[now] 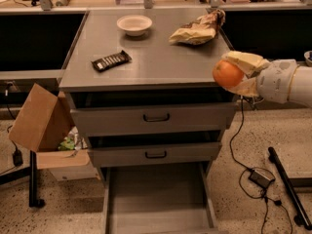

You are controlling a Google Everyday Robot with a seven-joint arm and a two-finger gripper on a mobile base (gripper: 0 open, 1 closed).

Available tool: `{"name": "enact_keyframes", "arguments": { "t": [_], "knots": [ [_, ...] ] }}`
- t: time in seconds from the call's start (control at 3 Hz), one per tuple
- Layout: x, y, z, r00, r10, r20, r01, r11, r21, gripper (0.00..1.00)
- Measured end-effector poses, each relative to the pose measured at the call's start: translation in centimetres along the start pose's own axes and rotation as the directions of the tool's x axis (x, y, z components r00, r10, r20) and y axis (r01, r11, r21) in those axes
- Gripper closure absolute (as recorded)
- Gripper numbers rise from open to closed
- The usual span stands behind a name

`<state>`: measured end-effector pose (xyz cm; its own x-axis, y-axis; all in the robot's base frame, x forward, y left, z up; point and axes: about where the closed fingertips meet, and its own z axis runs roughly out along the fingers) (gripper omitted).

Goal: Pick orange from bottom drawer and place on counter

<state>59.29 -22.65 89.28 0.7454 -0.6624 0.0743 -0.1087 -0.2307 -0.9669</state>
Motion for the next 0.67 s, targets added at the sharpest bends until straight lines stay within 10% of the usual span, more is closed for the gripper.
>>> {"name": "enact_keyframes", "arguments": {
  "t": [0.67],
  "knots": [
    [1.7,-7.3,4.0,0.979,0.131,0.159,-0.153,0.9791,0.134,1.0]
  ]
}}
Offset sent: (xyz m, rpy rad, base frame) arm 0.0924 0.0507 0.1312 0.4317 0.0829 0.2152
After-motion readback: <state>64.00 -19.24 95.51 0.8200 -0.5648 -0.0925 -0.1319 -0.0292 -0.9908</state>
